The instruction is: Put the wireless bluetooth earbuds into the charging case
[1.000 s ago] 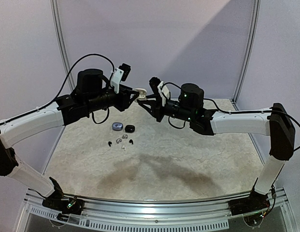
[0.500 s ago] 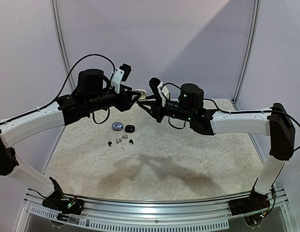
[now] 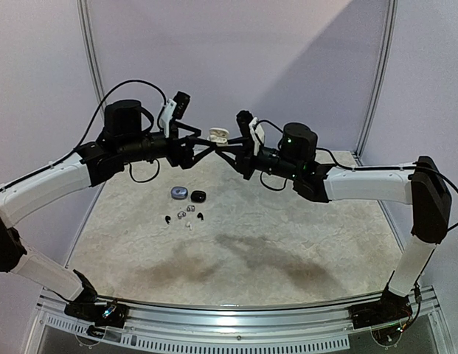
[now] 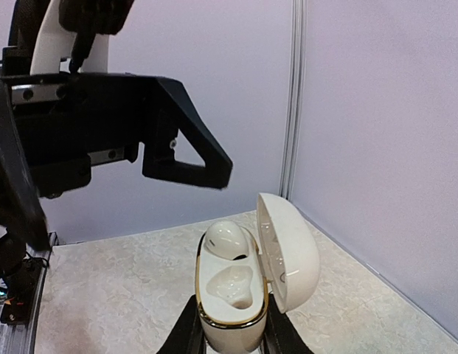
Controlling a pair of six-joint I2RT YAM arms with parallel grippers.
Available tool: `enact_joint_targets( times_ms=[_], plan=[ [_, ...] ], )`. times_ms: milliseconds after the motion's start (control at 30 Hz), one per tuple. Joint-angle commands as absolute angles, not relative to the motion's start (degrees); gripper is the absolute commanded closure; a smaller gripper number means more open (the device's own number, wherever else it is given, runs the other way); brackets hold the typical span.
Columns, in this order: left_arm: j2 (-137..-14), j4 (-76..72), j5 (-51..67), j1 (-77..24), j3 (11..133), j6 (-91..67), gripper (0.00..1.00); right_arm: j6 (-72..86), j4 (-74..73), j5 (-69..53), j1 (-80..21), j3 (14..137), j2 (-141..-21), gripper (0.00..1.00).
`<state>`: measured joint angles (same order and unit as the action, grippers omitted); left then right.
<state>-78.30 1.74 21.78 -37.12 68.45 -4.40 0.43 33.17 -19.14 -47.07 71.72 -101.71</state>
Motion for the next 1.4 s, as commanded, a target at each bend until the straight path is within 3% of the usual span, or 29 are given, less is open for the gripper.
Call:
enact_joint_targets(
  times_ms=[0, 367, 633, 967, 1367],
  plan=[
    [-74.97, -2.56, 36.59, -33.47, 67.16, -6.19, 0.12, 1.45, 34.65, -23.97, -45.43, 72.58, -100.00, 1.00],
    [-67.96, -0.18, 45.37, -28.39, 57.79, 1.71, 0.19, -0.43, 35.67, -43.78, -44.09, 73.70, -99.45, 1.00],
    [-63.00, -12.85, 45.81, -28.88, 46.10, 3.51, 0.24, 10.12, 45.04, -46.62, -44.32, 73.71, -102.74, 1.00],
    [-65.01, -23.87, 39.68, -34.27, 44.06, -3.28, 0.25, 9.13, 43.55, -48.21, -46.25, 74.18, -103.32, 1.00],
    [-67.03, -25.35, 35.86, -38.32, 45.21, -4.91, 0.43, 7.56, 41.50, -50.04, -47.17, 75.41, -103.71, 1.00]
  ],
)
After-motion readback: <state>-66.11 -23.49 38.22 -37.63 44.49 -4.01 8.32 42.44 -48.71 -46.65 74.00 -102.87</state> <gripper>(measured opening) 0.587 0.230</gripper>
